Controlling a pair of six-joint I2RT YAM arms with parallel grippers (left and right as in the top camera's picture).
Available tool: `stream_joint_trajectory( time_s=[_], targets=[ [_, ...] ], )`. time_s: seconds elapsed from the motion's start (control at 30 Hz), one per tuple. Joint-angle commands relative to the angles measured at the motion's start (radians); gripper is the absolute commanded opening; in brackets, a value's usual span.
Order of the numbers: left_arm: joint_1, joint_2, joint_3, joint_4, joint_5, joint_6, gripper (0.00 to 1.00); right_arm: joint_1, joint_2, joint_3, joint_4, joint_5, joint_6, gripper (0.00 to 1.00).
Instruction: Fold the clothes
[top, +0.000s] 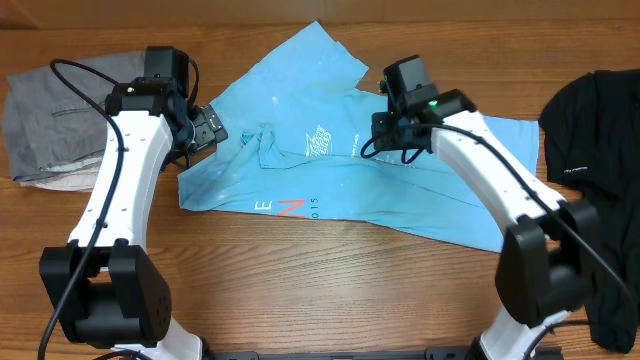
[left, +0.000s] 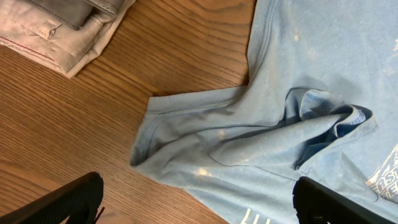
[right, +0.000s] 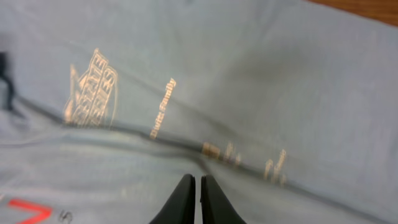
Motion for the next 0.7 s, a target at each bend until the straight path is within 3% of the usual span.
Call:
stream_joint_trajectory(
  time_s=[0.0, 0.1, 0.33, 0.67],
  targets=[
    [0.01, 0.011, 0.012, 0.002, 0.001, -0.006, 1.0, -0.002, -0.019, -0.013, -0.064, -0.036, 0.015, 0.07],
    [0.01, 0.011, 0.012, 0.002, 0.001, -0.006, 1.0, -0.005, -0.006, -0.091, -0.075, -0.035, 0.016, 0.07],
    [0.01, 0.011, 0.012, 0.002, 0.001, -0.006, 1.0, -0.006, -0.006, -0.275, 0.071, -0.035, 0.016, 0.07],
    [0.01, 0.011, 0.012, 0.002, 0.001, -0.006, 1.0, -0.043, -0.006, -0.365, 0.156, -0.036, 0.02, 0.07]
  ],
)
